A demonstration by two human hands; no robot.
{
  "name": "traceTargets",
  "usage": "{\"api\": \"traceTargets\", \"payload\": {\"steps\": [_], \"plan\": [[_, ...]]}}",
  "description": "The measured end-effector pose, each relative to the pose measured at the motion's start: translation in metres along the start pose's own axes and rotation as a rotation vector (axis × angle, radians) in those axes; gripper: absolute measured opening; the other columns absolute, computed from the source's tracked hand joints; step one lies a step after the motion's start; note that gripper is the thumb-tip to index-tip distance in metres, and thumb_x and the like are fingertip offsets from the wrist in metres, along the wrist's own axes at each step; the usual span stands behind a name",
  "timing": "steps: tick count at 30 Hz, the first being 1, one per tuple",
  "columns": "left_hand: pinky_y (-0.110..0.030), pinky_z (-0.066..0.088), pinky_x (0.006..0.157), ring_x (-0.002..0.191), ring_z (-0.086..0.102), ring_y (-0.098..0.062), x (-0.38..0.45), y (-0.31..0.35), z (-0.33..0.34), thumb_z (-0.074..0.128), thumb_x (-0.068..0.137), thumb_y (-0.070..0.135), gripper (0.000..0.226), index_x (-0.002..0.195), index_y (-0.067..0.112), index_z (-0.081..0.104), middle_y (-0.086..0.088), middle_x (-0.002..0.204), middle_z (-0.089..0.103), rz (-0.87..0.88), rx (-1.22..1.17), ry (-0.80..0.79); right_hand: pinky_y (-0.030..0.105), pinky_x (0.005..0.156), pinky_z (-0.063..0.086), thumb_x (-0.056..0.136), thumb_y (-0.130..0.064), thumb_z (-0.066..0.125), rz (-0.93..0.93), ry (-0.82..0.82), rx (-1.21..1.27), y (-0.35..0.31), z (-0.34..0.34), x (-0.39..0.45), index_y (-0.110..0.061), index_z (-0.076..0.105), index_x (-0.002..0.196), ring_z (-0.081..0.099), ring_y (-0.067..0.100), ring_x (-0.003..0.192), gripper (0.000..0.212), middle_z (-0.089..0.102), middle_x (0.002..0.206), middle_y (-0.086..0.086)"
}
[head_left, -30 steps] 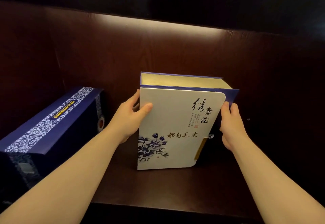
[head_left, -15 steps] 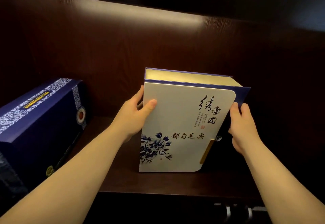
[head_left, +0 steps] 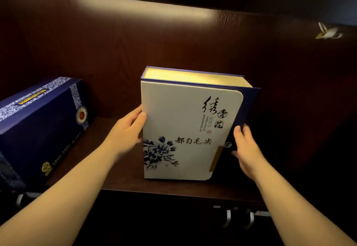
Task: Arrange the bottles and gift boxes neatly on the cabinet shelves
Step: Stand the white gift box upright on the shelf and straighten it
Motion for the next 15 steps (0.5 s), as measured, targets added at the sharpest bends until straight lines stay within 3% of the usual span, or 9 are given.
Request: {"api": "traceTargets", "payload": {"steps": [2, 4, 7, 10, 15], "plan": [[-0.029, 0.055, 0.073, 0.104, 0.053, 0.024, -0.007, -0.004, 0.006, 0.044, 0.097, 0.061, 0.029, 0.118, 0.082, 0.045, 0.056, 0.113, 0.053, -0.05, -0.043, 0.015, 0.029, 0.088, 0.035, 0.103, -0.045, 0.037, 0.054, -0.019, 0.03, 0.016, 0.006, -0.002, -0.058, 0.038, 0.121, 0.053, -0.013, 0.102, 0.021, 0.054, 0.11, -0.042], [-0.03, 0.051, 0.071, 0.1, 0.054, 0.025, -0.009, -0.001, 0.011, 0.041, 0.096, 0.061, 0.029, 0.115, 0.083, 0.046, 0.057, 0.111, 0.054, -0.07, -0.065, 0.036, 0.035, 0.093, 0.032, 0.103, -0.046, 0.035, 0.078, 0.015, 0.055, 0.023, 0.009, -0.001, -0.053, 0.029, 0.137, 0.049, 0.0, 0.111, 0.035, 0.051, 0.124, -0.026], [-0.041, 0.05, 0.085, 0.094, 0.06, 0.008, -0.009, 0.001, 0.014, 0.041, 0.097, 0.058, 0.029, 0.11, 0.083, 0.05, 0.052, 0.11, 0.059, -0.07, -0.05, 0.068, 0.038, 0.095, 0.03, 0.103, -0.048, 0.032, 0.099, 0.065, 0.021, 0.025, 0.007, 0.002, -0.039, 0.019, 0.153, 0.039, 0.008, 0.12, 0.052, 0.039, 0.133, -0.015], [-0.048, 0.044, 0.108, 0.113, 0.057, 0.013, -0.01, -0.001, 0.017, 0.043, 0.102, 0.05, 0.03, 0.126, 0.064, 0.055, 0.045, 0.122, 0.06, -0.047, -0.061, 0.082, 0.039, 0.094, 0.031, 0.103, -0.049, 0.033, 0.091, 0.078, -0.002, 0.028, -0.002, 0.0, -0.037, 0.018, 0.154, 0.037, 0.007, 0.117, 0.054, 0.037, 0.13, -0.015], [-0.051, 0.042, 0.113, 0.132, 0.052, -0.002, -0.014, -0.002, 0.026, 0.046, 0.095, 0.056, 0.043, 0.138, 0.052, 0.052, 0.028, 0.138, 0.061, -0.037, -0.082, 0.071, 0.04, 0.103, 0.031, 0.103, -0.048, 0.035, 0.081, 0.113, -0.001, 0.031, -0.014, -0.006, -0.035, 0.015, 0.155, 0.033, 0.014, 0.134, 0.058, 0.032, 0.151, -0.007]]}}
Point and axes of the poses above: each hand's wrist, its own x-axis towards the middle knuckle, its own z-axis out of the palm, y = z × x, the point moved 5 cm from there along x, towards the middle knuckle
